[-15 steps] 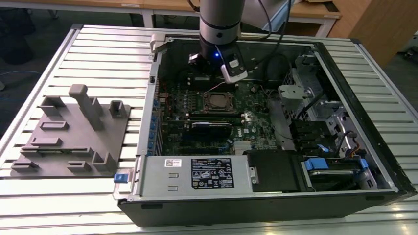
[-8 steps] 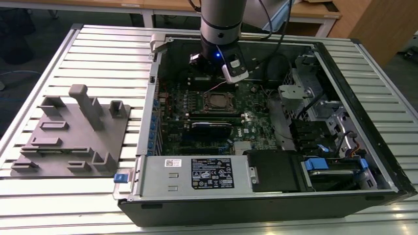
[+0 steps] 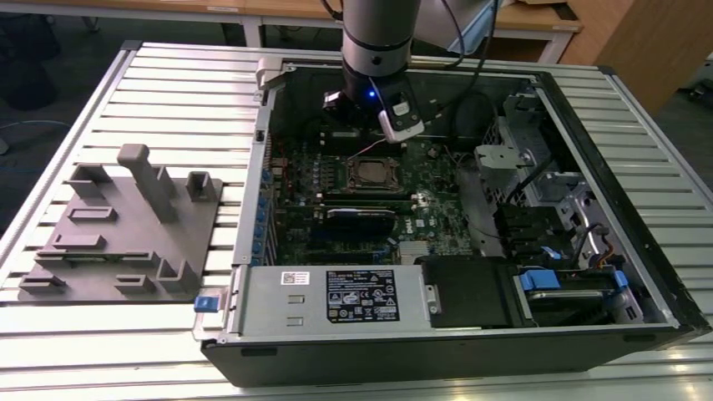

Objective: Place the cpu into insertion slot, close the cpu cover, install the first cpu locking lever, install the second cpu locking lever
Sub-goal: 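Install the first cpu locking lever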

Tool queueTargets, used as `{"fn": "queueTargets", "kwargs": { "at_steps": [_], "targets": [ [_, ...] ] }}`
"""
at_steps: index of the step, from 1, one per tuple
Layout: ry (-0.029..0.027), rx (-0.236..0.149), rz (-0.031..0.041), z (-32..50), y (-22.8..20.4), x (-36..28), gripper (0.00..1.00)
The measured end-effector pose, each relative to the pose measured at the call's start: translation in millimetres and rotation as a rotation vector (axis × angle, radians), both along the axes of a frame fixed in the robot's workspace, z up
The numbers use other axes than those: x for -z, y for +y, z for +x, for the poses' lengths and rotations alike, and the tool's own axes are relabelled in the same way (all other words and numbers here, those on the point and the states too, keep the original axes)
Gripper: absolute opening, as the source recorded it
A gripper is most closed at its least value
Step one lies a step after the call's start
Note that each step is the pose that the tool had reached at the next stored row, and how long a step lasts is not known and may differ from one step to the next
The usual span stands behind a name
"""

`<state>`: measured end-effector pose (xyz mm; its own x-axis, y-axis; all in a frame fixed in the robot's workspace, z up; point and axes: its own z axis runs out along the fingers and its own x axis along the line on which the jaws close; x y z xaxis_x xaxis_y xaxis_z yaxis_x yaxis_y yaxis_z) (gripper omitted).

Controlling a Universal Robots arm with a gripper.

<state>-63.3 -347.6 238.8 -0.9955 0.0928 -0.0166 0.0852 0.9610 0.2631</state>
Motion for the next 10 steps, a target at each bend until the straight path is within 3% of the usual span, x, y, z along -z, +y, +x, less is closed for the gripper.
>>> {"fn": "queueTargets", "kwargs": {
  "at_steps": [10],
  "targets": [
    [-0.0001,0.0,0.0002,0.0,1.1,3.0,0.11]
  ]
}}
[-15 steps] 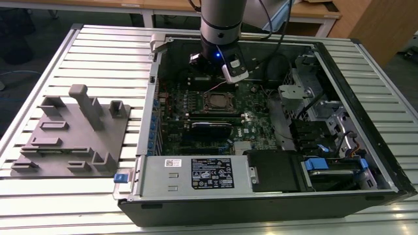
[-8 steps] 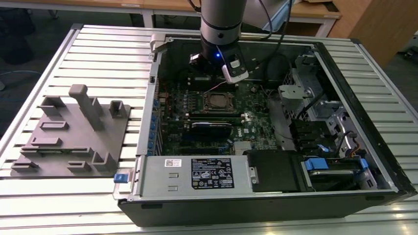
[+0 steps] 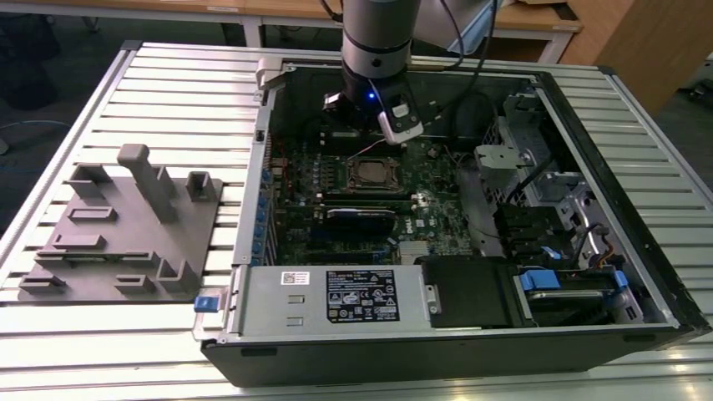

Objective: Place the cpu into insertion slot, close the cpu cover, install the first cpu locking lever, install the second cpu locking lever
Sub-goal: 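Install the first cpu locking lever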

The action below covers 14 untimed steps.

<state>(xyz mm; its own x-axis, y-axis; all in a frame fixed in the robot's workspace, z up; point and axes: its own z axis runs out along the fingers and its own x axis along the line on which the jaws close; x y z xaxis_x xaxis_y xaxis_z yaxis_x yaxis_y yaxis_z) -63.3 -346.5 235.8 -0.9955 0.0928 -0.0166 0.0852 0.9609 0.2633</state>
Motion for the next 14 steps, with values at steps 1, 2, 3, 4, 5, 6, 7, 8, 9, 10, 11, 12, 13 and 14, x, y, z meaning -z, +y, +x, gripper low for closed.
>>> {"fn": "queueTargets", "kwargs": {
  "at_steps": [1,2,3,4,5,6,7,8,9,10,11,12,13,14],
  "targets": [
    [0.0,0.0,-0.0001,0.0,0.4,0.0,0.11],
    [0.0,0.0,0.0,0.0,0.7,0.1,0.11],
    [0.0,0.0,0.0,0.0,0.9,0.3,0.11],
    [-0.0001,0.0,0.0001,0.0,0.9,0.8,0.11],
    [0.0,0.0,-0.0001,0.0,0.9,1.8,0.11],
    [0.0,0.0,-0.0001,0.0,0.9,3.2,0.11],
    [0.0001,0.0,0.0,0.0,0.9,4.6,0.11],
    [0.0001,0.0,0.0,0.0,0.9,5.9,0.11],
    [0.0,0.0,-0.0001,0.0,0.9,6.9,0.11],
    [0.0,0.0,-0.0001,0.0,0.9,7.8,0.11],
    [0.0,0.0,0.0,0.0,0.9,8.6,0.11],
    [0.0001,0.0,-0.0001,0.2,0.9,9.2,0.11],
    [0.0001,0.0,-0.0001,0.7,0.9,9.5,0.11],
    [0.0002,0.0,-0.0003,1.3,0.9,9.7,0.11]
  ]
}}
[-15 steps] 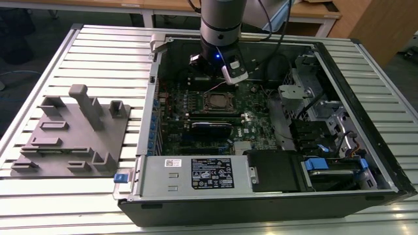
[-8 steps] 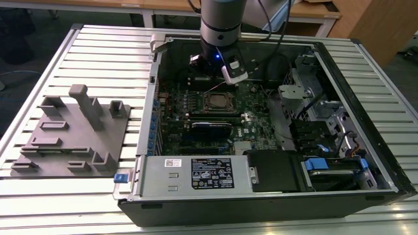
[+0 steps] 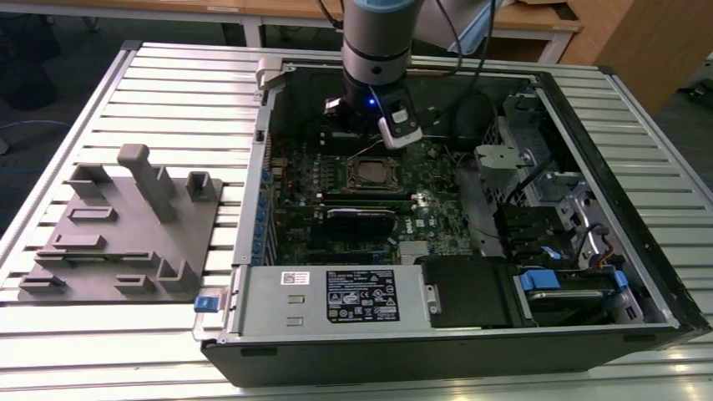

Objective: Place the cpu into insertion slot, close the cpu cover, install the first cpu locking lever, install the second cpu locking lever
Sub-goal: 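Install the first cpu locking lever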

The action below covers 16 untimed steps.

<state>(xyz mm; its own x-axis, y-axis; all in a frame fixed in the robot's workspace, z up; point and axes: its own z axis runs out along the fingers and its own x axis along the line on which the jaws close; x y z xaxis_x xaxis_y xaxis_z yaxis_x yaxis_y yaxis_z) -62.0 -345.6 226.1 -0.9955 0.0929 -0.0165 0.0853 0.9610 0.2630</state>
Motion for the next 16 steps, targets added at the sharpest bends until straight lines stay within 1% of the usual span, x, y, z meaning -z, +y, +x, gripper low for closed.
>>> {"fn": "queueTargets", "kwargs": {
  "at_steps": [4,7,12,13,14,16],
  "targets": [
    [-0.0002,0.015,0.001,1.2,0.0,0.8,0.11],
    [-0.0001,0.045,0.0012,1.3,0.0,1.1,0.11],
    [-0.0001,0.052,0.0019,1.3,0.0,1.2,0.11],
    [-0.0001,0.119,0.0019,1.3,0.0,2.4,0.11],
    [-0.0002,0.131,0.0019,1.3,0.0,2.5,0.11],
    [-0.0002,0.132,0.002,1.3,0.0,2.5,0.11]
  ]
}}
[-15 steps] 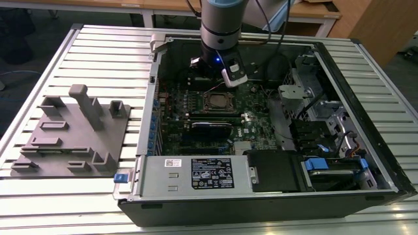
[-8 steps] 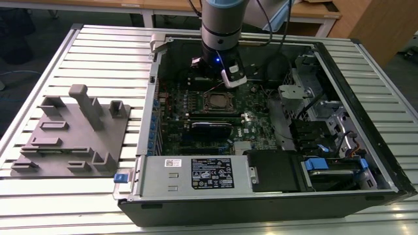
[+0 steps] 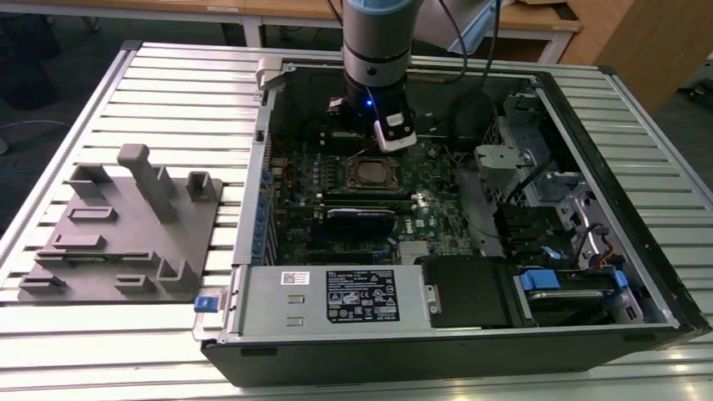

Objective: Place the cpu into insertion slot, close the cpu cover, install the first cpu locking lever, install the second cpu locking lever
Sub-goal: 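Install the first cpu locking lever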

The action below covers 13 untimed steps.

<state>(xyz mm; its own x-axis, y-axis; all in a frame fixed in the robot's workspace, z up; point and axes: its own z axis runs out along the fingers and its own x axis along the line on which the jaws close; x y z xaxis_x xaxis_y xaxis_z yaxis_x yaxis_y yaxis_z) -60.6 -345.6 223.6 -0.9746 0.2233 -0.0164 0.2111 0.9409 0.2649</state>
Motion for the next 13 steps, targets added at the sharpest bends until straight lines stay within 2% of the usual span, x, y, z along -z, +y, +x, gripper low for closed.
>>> {"fn": "queueTargets", "kwargs": {
  "at_steps": [13],
  "targets": [
    [0.0002,0.004,-0.0002,-0.1,0.0,-2.8,0.11]
  ]
}}
